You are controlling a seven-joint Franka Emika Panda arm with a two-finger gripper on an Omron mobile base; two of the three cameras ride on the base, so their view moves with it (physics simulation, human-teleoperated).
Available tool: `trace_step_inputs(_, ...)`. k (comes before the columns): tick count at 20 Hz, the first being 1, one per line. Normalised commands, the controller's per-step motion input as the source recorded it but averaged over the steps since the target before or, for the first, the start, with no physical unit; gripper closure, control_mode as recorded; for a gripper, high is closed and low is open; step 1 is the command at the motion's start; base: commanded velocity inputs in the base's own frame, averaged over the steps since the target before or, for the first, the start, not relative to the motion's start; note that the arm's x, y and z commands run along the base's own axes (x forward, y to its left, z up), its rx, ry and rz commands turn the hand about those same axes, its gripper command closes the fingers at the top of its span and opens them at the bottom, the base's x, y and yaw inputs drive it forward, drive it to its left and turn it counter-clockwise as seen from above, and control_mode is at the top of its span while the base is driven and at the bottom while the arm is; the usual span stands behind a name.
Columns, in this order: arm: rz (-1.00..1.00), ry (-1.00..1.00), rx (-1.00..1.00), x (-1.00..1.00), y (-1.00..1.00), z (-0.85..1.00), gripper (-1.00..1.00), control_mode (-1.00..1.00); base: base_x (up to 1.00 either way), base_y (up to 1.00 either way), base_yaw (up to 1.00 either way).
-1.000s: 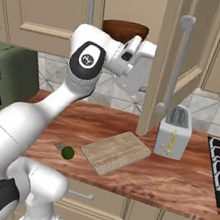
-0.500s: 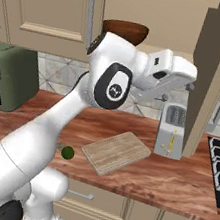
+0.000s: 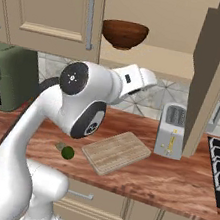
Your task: Open the cabinet. Place the bowl and condiment on the counter. Then place the lime and garlic on the cutting board.
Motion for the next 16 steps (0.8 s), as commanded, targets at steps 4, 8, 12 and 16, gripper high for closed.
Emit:
trace_step_inputs(4,0.12,0.01,0.06,-0.28,0.15,-0.13,-1.00,-1.00,0.00,0.00,0.00)
trace_step_inputs(8,0.02,0.00,0.03,0.02,0.27,0.10,-1.00,-1.00,0.00,0.00,0.00)
trace_step_inputs(12,0.02,0.04,0.23,0.14,0.96,0.74,-1.00,-1.00,0.00,0.00,0.00)
trace_step_inputs(16,0.00,0.21,0.21,0.37,1.00,0.98,-1.00,-1.00,0.00,0.00,0.00)
